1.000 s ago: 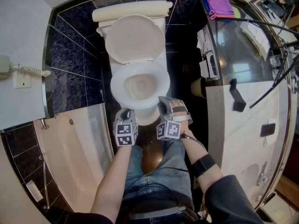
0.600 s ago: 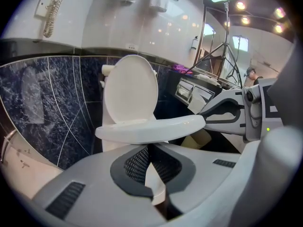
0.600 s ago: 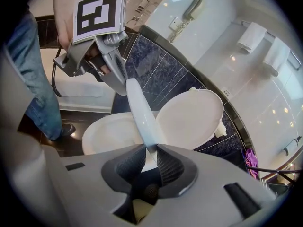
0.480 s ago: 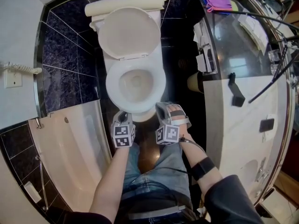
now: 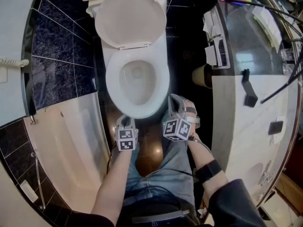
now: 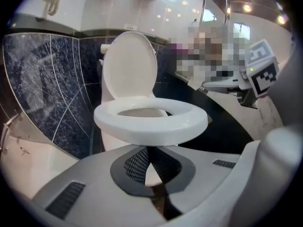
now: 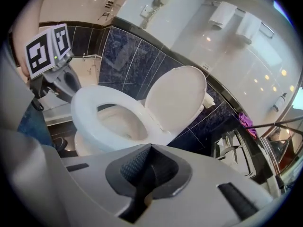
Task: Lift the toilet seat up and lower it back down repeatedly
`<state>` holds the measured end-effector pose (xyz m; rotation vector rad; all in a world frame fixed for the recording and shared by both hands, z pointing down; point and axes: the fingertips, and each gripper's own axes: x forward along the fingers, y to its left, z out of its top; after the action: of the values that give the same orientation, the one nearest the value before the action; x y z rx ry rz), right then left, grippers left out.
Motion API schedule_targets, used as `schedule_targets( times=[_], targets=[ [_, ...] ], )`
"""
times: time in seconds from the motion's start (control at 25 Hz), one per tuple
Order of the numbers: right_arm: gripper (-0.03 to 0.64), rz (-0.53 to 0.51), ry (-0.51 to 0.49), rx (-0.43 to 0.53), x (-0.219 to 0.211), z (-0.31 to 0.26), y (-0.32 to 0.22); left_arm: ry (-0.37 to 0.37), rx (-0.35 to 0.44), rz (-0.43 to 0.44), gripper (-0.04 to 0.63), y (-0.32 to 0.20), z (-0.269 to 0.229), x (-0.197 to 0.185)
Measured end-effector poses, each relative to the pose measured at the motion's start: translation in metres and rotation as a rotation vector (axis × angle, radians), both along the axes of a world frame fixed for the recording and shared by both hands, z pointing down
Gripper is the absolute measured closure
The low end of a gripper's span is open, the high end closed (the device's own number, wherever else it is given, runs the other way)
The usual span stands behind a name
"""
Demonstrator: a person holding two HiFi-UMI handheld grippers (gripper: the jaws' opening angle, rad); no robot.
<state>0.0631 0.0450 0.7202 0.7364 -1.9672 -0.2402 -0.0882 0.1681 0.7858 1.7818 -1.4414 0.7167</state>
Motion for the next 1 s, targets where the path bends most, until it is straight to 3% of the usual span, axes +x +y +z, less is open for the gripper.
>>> schedule_targets(
  times=[0.56,0.76,1.0],
  targets=[
    [0.598,0.083,-0.033,-0.067,-0.002,0.093,0.003,-0.012,-0.176,0.048,0.604,0.066,0.141,0.015],
    [0.598,0.104,-0.019,-0.090,0.007,0.111,0.014,0.005,-0.178,0.106,0.603,0.055,0.150,0.021],
    [0.598,0.139,-0.017,-0.113,0.008,0.109,0.017,0.001,-0.160,0.098,0.603,0.036,0.136,0.011]
  ],
)
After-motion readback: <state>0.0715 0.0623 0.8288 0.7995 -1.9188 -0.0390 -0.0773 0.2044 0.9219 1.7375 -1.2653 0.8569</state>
